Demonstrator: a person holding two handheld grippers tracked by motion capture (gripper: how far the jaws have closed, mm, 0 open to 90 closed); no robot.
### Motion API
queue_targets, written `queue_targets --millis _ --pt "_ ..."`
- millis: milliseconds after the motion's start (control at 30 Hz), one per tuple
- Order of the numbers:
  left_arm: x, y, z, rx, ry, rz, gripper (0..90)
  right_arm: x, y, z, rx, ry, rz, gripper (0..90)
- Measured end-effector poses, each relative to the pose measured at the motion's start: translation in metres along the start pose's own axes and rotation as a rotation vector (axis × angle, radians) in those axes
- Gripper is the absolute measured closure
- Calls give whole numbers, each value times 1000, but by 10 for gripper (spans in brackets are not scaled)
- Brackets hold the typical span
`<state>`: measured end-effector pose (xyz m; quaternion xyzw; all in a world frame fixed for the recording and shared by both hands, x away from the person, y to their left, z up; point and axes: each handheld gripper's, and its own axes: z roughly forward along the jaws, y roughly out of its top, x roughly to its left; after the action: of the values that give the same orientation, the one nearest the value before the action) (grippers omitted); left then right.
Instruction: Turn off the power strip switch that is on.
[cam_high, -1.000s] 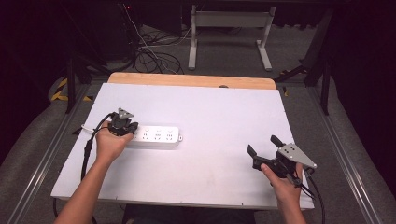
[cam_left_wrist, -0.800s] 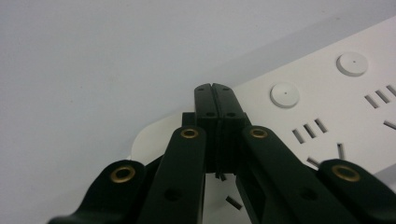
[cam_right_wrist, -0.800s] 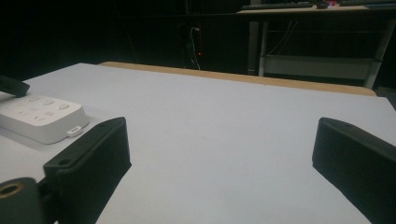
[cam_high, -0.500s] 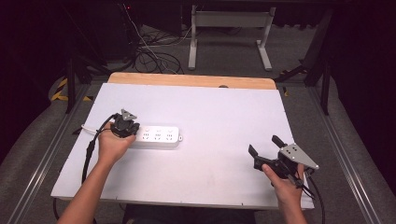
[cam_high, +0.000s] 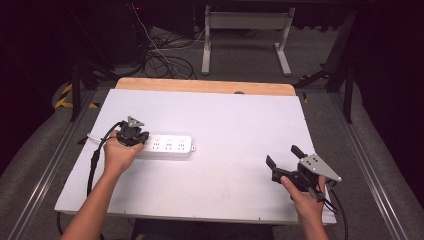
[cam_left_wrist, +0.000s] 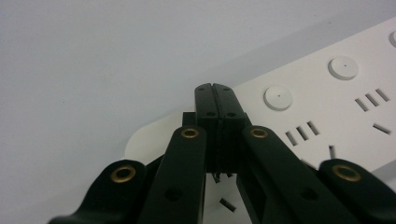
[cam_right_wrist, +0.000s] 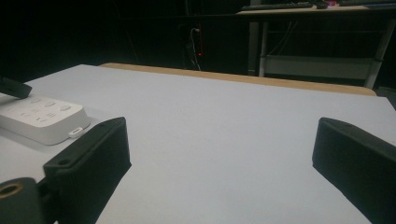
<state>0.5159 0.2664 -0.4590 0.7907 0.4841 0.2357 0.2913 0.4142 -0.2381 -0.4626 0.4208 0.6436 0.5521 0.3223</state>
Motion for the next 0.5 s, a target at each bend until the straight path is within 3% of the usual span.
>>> queue_targets --millis 500 --pt "-1 -1 0 -8 5 5 900 0 0 0 -1 1 0 44"
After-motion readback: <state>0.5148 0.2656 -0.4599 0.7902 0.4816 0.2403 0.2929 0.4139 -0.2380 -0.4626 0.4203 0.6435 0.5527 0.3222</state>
